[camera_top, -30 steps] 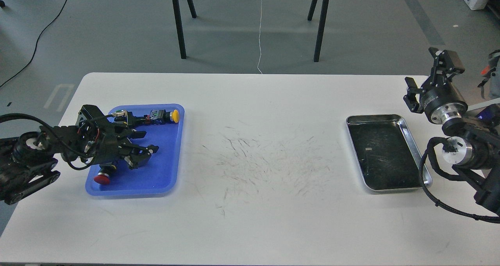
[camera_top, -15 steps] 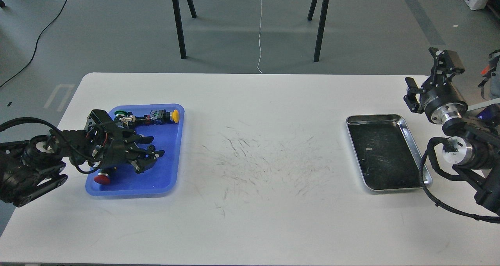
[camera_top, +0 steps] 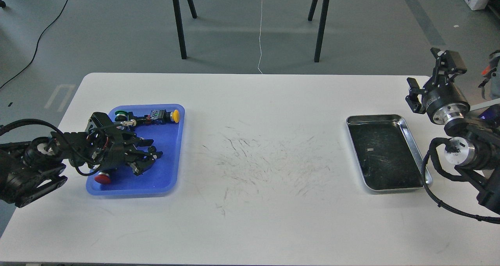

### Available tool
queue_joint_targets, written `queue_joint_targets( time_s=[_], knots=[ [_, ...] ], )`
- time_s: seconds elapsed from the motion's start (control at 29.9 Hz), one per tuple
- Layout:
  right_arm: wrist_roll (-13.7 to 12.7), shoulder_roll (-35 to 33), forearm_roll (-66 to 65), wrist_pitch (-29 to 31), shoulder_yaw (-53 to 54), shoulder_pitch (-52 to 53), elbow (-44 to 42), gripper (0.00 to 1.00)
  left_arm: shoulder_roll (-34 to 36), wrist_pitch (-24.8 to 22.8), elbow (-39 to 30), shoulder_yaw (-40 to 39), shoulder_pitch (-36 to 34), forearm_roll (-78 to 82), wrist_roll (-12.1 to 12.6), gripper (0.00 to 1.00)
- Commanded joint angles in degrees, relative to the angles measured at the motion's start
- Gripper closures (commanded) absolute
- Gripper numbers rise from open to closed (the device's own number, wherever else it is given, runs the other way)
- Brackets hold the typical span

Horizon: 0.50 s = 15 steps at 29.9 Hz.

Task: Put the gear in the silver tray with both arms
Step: 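Close the left gripper on the black gear in the blue tray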

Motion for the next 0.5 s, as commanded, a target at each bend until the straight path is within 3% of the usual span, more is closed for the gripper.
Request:
queue_joint_targets(
  time_s=[0.0,0.23,0.47],
  knots=[
    [0.0,-0.03,-0.01,0.0,-0.08,-0.05,0.01,0.01,-0.12,0.94,0.36,0.45,0.09,0.01,0.01,0.58],
    [0.0,-0.11,-0.01,0.0,-0.16,-0.05,0.01,0.01,-0.12,4.63,1.32,0.8,-0.35,1.94,0.01,0.76],
    [0.0,-0.11,-0.01,0.0,-0.25,-0.05,-0.08,0.01,-0.03,5.69,1.59,0.72,-0.79,2.12,0.01,0.8]
  ],
)
